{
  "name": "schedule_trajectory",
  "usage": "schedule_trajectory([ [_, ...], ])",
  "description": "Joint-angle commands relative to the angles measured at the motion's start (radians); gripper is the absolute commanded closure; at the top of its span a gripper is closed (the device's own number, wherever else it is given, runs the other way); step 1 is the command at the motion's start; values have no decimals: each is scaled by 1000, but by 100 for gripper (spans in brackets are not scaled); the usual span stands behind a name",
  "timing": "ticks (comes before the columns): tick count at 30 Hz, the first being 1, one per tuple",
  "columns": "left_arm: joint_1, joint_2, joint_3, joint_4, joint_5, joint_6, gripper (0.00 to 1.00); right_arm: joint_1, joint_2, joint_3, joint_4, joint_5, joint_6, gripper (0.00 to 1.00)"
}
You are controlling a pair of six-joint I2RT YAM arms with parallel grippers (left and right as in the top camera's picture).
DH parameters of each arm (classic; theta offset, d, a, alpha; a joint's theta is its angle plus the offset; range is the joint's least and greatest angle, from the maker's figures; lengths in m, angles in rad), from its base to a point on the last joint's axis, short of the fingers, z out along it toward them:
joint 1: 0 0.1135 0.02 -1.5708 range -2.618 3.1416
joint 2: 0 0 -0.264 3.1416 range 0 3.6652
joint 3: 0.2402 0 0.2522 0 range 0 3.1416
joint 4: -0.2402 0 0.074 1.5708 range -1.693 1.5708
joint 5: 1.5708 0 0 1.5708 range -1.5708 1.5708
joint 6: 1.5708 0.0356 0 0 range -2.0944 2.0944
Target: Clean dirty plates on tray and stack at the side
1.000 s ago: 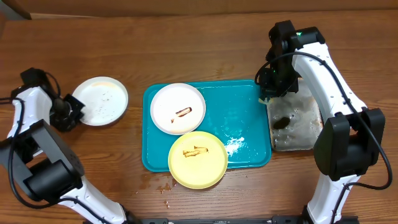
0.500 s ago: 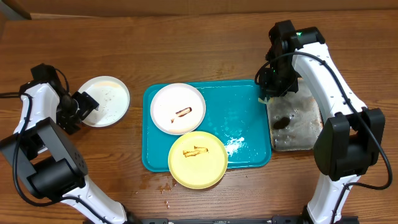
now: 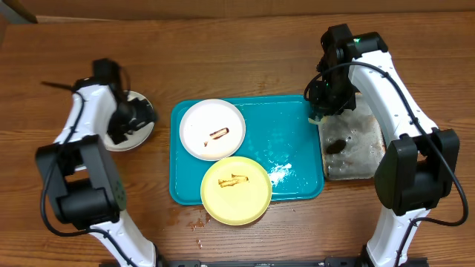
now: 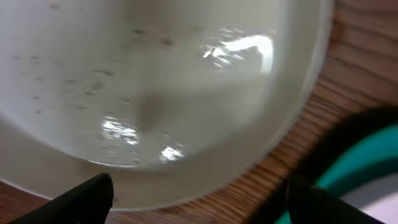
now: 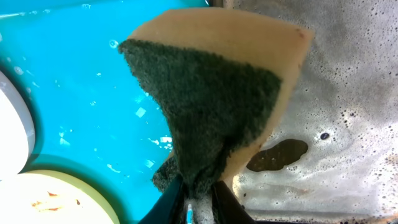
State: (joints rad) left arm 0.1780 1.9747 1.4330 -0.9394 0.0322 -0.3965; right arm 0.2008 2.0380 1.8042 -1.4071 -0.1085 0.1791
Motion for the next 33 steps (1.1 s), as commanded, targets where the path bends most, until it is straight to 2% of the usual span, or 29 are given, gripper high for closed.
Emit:
schedule_trajectory([
  [1, -75, -74, 11, -5, -22, 8, 11, 0, 1, -5, 2, -9, -6, 82],
  [3, -122, -98, 11, -10, -35, 8, 11, 0, 1, -5, 2, -8, -8, 74],
  [5, -170, -127, 11, -16, -44, 8, 11, 0, 1, -5, 2, -4, -16, 74],
  [6, -190, -139, 11, -18, -43, 8, 12, 0, 1, -5, 2, -1, -16, 81],
  [7, -219, -157, 11, -22, -43, 8, 13, 0, 1, -5, 2, 1, -16, 93],
  [8, -238, -167, 11, -26, -43, 8, 13, 0, 1, -5, 3, 3, -16, 96],
  [13, -322, -195, 11, -40, -42, 8, 12, 0, 1, -5, 6, 2, -16, 96],
  [19, -378, -195, 11, -48, -43, 4, 15, -2, 1, -5, 9, 7, -4, 96],
  [33, -398, -195, 11, -75, -42, 4, 16, -143, 61, -18, -21, 17, 39, 96],
])
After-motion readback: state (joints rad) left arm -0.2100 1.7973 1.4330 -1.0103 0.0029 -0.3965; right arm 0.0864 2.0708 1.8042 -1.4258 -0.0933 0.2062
